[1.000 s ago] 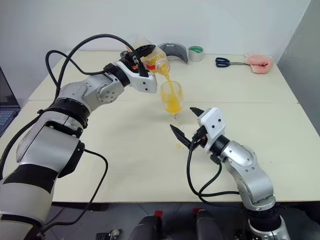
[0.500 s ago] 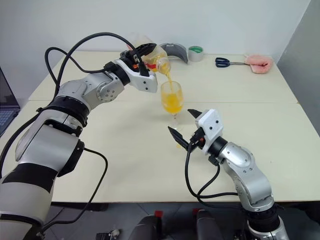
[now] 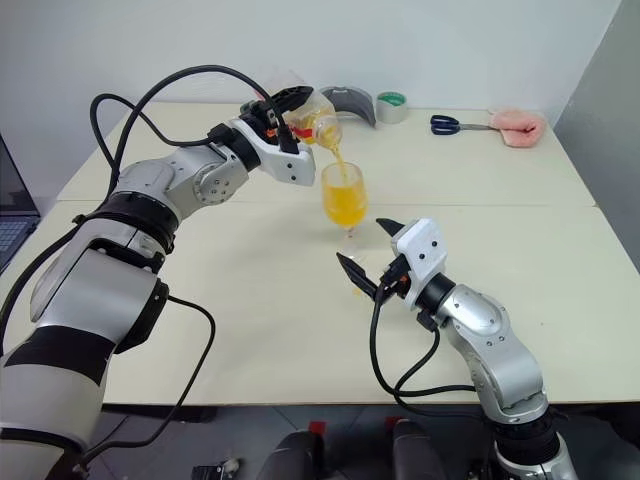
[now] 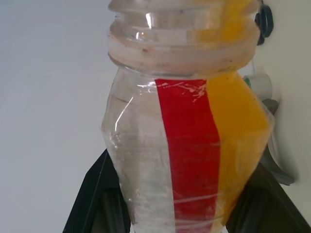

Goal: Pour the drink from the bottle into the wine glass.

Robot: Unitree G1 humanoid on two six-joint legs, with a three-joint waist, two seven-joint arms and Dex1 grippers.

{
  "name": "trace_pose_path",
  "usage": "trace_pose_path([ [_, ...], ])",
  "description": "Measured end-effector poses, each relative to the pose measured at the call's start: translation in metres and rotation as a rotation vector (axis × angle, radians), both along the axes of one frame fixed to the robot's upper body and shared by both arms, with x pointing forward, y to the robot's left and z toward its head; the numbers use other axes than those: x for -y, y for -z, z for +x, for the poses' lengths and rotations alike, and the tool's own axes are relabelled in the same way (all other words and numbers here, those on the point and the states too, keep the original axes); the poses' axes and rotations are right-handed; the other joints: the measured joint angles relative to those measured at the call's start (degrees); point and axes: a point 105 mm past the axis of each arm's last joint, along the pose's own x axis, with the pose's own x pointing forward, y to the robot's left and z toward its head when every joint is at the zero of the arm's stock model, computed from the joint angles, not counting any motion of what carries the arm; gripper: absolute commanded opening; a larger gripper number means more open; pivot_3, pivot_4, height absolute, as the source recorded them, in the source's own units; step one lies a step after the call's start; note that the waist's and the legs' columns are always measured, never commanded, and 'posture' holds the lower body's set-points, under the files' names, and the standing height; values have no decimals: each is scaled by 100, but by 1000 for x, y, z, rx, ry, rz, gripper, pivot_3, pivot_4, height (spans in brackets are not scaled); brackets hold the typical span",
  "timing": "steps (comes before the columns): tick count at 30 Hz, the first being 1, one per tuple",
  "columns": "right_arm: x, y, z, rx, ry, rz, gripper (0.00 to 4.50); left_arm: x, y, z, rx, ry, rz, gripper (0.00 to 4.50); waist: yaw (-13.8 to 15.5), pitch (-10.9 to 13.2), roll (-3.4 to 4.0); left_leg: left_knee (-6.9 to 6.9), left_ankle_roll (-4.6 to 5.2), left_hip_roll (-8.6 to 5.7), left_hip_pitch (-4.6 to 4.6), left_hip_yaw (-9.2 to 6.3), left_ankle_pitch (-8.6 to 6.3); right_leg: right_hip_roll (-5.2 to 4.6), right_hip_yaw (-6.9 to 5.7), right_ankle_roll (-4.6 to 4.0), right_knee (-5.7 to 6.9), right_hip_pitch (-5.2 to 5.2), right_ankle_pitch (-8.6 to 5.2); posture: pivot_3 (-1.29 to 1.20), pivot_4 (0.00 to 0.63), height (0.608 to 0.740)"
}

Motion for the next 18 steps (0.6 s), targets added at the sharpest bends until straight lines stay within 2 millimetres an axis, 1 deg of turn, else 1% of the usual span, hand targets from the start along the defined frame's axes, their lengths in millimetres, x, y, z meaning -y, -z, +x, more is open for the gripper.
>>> trace_pose_path([
  [18, 0, 0, 0, 1, 5, 2, 4500, 0, 0, 0, 2, -2, 7, 1862, -1, 0, 0, 2, 1, 0, 0, 0, 0, 0, 0, 0, 1, 0, 0, 0, 150, 740],
])
